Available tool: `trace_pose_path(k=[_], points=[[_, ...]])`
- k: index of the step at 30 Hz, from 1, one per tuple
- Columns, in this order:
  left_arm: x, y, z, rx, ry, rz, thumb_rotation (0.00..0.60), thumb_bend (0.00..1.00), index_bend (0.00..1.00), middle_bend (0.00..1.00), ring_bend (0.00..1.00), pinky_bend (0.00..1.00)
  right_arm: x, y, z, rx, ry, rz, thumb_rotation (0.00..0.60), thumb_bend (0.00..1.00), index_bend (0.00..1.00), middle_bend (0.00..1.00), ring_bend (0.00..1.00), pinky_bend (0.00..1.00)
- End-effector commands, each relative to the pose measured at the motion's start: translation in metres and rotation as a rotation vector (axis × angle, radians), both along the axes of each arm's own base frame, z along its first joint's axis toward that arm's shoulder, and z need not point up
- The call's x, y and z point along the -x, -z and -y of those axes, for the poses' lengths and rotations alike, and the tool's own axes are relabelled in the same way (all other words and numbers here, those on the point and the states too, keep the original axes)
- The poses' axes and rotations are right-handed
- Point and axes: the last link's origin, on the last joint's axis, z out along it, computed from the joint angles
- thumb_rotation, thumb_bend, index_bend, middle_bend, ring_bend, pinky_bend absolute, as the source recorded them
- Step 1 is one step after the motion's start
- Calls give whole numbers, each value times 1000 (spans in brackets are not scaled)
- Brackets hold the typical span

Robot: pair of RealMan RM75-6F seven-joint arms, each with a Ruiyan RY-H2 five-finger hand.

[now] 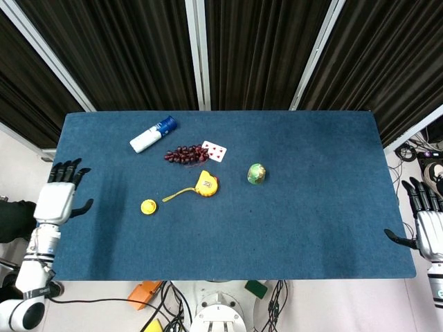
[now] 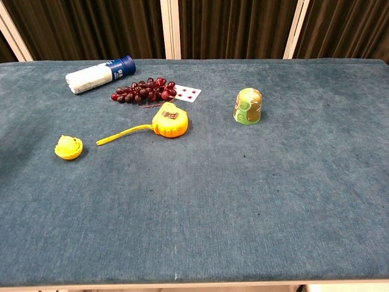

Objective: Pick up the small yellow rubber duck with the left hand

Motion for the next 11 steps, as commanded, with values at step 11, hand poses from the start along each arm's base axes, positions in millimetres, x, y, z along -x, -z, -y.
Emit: trace_pose_path(k=[11], points=[[23, -33, 91, -102, -73, 122, 600, 292, 185, 64, 0, 31, -10, 3, -8, -1, -37, 13, 600, 179, 0, 69, 0, 169]])
